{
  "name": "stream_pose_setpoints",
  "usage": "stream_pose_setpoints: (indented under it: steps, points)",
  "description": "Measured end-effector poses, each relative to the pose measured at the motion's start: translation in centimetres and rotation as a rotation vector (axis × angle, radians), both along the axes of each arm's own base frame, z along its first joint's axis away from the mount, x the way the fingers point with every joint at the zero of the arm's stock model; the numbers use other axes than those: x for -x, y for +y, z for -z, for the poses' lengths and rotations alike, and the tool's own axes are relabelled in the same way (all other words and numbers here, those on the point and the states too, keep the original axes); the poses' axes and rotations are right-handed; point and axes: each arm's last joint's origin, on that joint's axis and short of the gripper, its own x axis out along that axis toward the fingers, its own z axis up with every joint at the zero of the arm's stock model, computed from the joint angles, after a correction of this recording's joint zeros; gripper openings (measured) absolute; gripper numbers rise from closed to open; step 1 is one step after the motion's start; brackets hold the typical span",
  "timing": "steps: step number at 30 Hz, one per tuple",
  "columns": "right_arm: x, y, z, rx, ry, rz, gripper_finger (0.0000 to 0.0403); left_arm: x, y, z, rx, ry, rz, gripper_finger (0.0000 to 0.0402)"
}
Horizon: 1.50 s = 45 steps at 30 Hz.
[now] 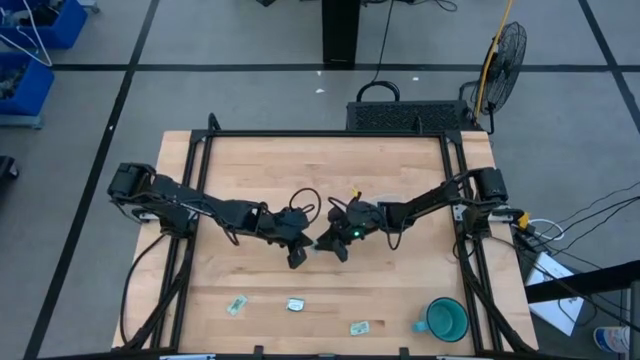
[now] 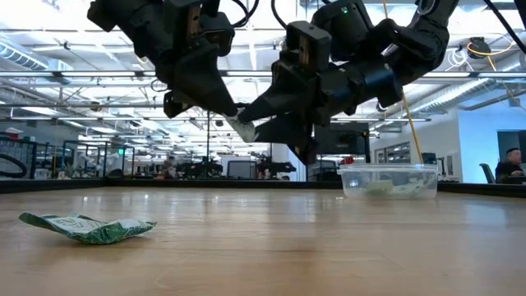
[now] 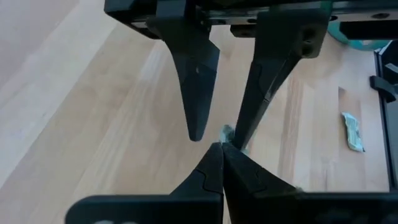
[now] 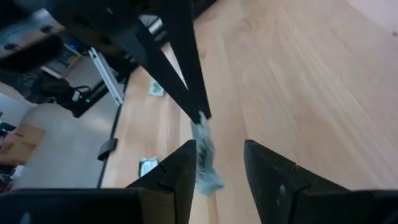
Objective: Pick and place Stevia / Truvia into bins
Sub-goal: Put the green stevia packet into the transparent bin
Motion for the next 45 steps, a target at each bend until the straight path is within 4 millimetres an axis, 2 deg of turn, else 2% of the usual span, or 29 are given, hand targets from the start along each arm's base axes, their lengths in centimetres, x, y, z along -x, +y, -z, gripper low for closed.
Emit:
stream_pose_setpoints:
  steps: [8, 12, 24, 29, 38, 42, 45]
  points:
    - [-0.1, 0.1, -0.2, 0.014, -0.025, -0.017, 0.0114, -0.1, 0.5, 0.0, -0.006, -0.006, -0.012, 0.0001]
    - [0.0, 0.4, -0.2, -0.005, -0.024, -0.068, 0.0089, -0.1, 0.7, -0.1, -0.012, -0.007, -0.023, 0.0001]
    - [0.1, 0.3, 0.1, 0.010, 0.009, -0.063, 0.0005, -0.5, 0.6, -0.4, 0.041, -0.049, 0.021, 0.0008]
    - [0.2, 0.3, 0.4, 0.011, 0.035, -0.061, 0.0008, -0.4, 0.5, -0.4, 0.057, -0.038, 0.035, 0.0037]
    - [0.3, 0.1, 0.5, 0.037, 0.046, -0.047, 0.0005, -0.1, 0.6, 0.0, 0.070, 0.014, 0.014, 0.0123]
    - [0.5, -0.8, 0.8, 0.038, 0.104, -0.017, 0.0007, -0.1, 0.6, 0.0, 0.082, 0.015, 0.003, 0.0146]
    - [1.2, -2.2, 0.6, 0.056, 0.184, 0.008, 0.0008, -0.1, 0.6, 0.0, 0.094, 0.017, -0.008, 0.0151]
